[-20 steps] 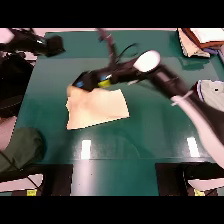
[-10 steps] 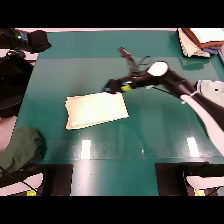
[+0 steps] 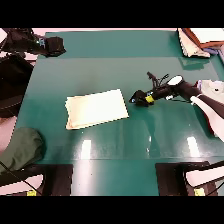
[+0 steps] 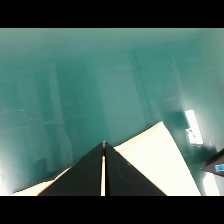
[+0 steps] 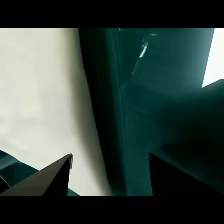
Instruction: Fold the shirts.
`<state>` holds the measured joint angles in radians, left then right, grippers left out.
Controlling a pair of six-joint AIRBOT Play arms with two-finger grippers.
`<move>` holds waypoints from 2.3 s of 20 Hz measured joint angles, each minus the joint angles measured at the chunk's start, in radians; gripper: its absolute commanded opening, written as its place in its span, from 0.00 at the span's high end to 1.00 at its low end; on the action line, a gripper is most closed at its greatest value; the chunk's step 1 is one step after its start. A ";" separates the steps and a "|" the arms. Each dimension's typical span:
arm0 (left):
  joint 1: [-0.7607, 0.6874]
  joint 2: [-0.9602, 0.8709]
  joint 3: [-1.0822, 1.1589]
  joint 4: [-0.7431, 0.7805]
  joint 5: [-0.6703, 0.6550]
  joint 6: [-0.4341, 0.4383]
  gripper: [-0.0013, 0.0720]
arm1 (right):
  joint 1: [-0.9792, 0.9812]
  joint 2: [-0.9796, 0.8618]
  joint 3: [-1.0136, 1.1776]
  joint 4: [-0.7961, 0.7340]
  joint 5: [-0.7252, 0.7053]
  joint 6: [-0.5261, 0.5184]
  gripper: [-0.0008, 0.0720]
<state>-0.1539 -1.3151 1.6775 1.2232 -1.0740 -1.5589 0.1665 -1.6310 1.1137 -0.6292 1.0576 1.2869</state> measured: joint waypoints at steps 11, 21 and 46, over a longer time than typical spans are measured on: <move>-0.006 -0.003 0.000 -0.027 -0.012 0.000 0.95 | 0.235 -0.208 0.266 0.082 -0.095 -0.037 0.97; -0.179 -0.003 0.000 -0.030 0.042 0.020 0.95 | -0.162 0.020 0.440 -0.269 -0.056 0.060 0.97; -0.257 -0.003 0.000 -0.031 0.060 -0.012 0.95 | -0.900 0.162 0.778 -0.349 -0.037 0.080 0.97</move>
<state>-0.4114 -1.3186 1.6775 1.1923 -1.0138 -1.5707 -0.7334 -1.4693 1.8915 -0.9787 1.0206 1.3670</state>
